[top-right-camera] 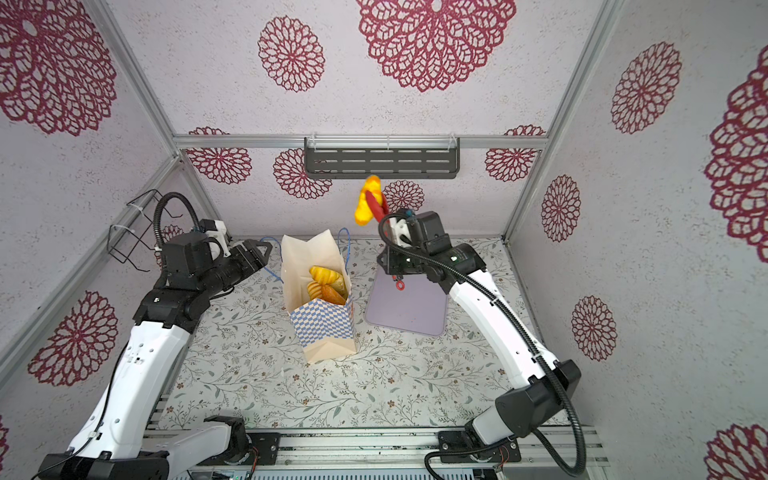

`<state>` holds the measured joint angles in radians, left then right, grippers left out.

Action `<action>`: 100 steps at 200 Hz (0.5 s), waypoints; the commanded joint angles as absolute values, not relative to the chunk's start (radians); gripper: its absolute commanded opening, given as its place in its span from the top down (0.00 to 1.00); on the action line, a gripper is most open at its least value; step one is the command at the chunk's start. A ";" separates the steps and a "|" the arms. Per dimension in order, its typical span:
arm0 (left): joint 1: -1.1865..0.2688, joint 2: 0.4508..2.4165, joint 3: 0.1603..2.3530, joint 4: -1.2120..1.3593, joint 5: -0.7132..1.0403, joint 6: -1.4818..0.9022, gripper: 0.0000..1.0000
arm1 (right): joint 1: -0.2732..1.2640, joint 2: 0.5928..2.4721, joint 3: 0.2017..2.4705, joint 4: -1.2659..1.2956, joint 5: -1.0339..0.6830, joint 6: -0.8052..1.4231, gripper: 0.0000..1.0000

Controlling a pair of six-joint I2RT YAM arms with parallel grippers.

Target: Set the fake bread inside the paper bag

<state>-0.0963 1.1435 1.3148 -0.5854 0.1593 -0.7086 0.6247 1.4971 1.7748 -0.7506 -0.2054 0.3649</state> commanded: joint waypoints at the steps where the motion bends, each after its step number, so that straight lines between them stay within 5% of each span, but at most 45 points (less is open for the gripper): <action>1: -0.082 1.096 1.342 -0.620 0.062 -0.712 0.20 | 0.727 1.481 1.861 -0.777 -0.168 0.234 0.84; 100: -0.063 1.026 1.293 -0.663 0.011 -0.726 0.22 | 0.891 1.537 1.752 -0.861 -0.089 0.177 0.81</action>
<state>-0.0711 1.0218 1.3090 -0.6376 0.0124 -0.7155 0.8848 1.5711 1.7729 -0.8631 -0.1364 0.2028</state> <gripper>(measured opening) 0.794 0.254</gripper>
